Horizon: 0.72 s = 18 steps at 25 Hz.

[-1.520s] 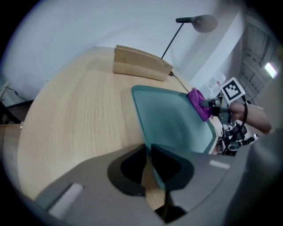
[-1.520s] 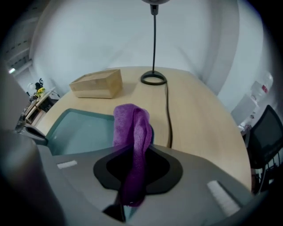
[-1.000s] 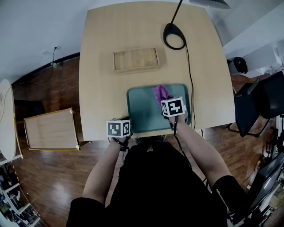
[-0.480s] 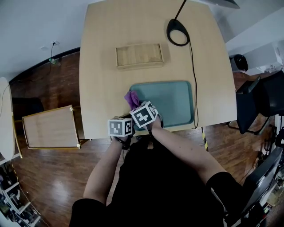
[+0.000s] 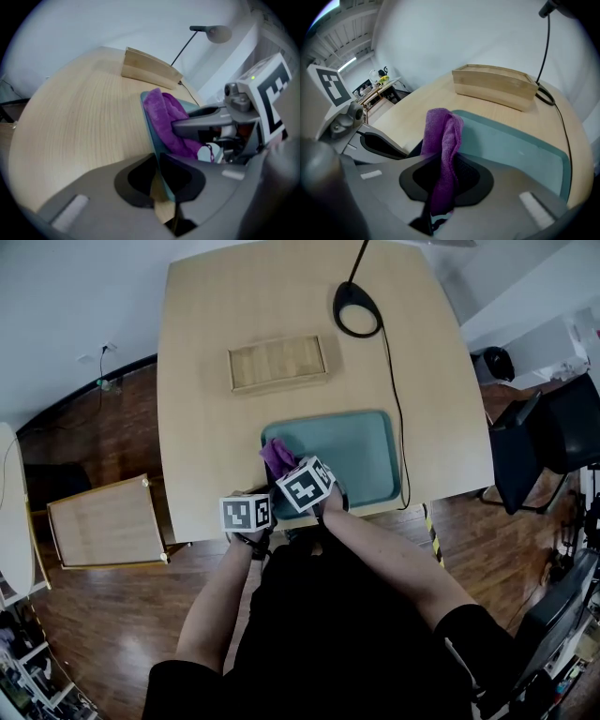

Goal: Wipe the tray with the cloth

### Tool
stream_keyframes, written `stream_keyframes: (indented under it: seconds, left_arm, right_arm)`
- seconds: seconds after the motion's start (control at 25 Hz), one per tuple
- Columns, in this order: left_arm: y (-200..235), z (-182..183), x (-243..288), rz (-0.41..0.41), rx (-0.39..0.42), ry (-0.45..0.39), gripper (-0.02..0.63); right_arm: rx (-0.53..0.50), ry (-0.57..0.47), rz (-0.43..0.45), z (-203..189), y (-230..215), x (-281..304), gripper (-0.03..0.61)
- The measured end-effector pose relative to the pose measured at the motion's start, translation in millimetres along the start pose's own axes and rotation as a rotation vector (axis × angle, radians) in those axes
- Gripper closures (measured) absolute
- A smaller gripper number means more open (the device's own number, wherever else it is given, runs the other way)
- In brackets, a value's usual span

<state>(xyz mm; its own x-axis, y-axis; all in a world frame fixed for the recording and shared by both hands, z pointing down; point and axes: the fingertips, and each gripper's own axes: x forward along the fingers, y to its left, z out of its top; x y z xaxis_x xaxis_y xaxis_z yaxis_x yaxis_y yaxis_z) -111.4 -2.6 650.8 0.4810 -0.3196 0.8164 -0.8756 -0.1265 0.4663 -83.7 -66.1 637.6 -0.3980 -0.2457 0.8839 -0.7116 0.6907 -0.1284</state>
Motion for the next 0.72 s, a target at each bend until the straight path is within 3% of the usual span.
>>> stream_keyframes:
  seconds: [0.28,0.72]
  left_arm:
    - [3.1,-0.1,1.1,0.034,-0.007,-0.004,0.557]
    - [5.0,1.6,2.9,0.070,-0.019,-0.017,0.560]
  right_arm:
    - [0.107,0.001,-0.063,-29.4,-52.2,-22.8,0.518]
    - [0.284,0.049,-0.249,-122.6,-183.7,-69.8,0.518]
